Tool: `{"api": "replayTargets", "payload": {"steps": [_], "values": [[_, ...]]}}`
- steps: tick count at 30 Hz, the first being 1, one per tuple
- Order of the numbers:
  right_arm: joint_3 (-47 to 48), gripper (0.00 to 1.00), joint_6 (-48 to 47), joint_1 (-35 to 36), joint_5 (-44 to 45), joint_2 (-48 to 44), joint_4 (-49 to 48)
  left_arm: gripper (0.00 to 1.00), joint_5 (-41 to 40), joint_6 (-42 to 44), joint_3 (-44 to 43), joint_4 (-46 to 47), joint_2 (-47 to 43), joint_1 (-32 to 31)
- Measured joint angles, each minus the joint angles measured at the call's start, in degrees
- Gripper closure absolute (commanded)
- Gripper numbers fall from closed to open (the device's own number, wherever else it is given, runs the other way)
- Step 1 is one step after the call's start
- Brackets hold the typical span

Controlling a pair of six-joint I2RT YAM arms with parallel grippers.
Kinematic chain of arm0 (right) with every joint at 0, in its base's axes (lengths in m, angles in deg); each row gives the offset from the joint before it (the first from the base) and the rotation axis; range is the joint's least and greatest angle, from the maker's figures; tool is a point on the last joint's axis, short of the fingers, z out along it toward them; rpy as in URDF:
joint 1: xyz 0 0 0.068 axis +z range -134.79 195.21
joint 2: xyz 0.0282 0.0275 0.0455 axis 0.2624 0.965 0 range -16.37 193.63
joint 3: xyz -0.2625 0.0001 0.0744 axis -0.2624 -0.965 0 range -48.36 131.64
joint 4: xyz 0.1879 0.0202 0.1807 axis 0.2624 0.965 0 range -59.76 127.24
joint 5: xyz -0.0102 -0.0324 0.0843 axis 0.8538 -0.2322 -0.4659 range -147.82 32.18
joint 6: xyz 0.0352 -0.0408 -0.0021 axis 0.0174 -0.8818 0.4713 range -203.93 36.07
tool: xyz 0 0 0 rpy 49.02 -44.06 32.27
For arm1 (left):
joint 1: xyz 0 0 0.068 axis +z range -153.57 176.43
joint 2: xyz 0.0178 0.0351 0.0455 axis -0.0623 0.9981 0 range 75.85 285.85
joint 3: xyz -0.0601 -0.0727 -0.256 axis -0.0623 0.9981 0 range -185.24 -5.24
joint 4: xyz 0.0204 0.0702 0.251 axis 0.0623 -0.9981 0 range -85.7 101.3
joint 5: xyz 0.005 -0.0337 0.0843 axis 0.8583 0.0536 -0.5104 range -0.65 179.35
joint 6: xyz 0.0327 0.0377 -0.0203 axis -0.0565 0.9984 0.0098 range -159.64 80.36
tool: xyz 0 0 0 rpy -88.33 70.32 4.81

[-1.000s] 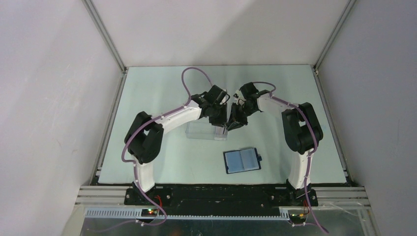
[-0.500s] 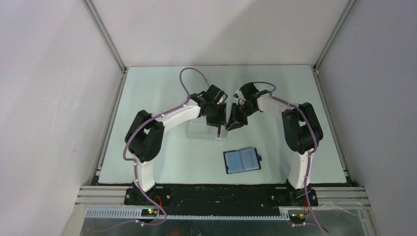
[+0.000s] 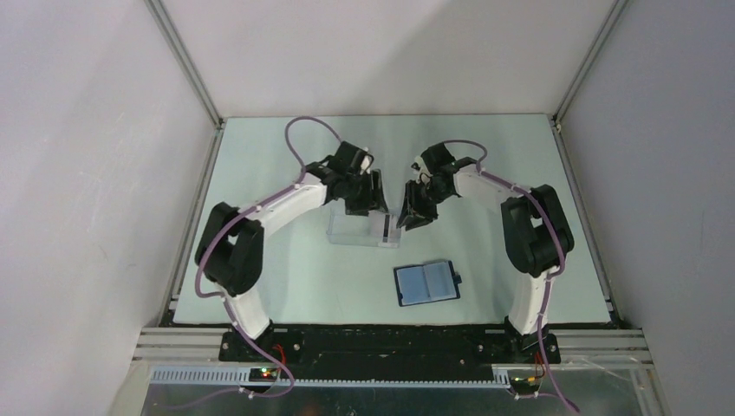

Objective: Put the credit cards into the card holder
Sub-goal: Pick up the credit card from the storage box.

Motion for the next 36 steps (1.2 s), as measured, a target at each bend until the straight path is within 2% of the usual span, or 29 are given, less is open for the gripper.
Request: {"api": "replayTargets", "payload": {"steps": [4,10,17,26,36], "values": [[2.32,0.66,-1.25,0.59,4.22,-2.49,3.54,0.37,3.17,0.04,2.73,2.67,-2.71,3.67],[9.86,0.83,-3.87,2.93,10.23,-3.28,7.08,0.37,8.09,0.42,6.78,5.77,-2.75,6.29],[14.12,1.00,-5.77,7.91,11.61,-1.05,8.98,0.38,11.98,0.44,8.55,9.11,-0.11,6.84],[14.10,1.00,-6.49,9.84,15.17,6.51,9.64,0.40,12.13,0.44,11.08,11.76,2.49,6.95],[14.03,1.00,-7.15,10.47,18.95,7.91,9.44,0.51,14.36,0.22,11.15,16.26,5.42,6.95]]}}
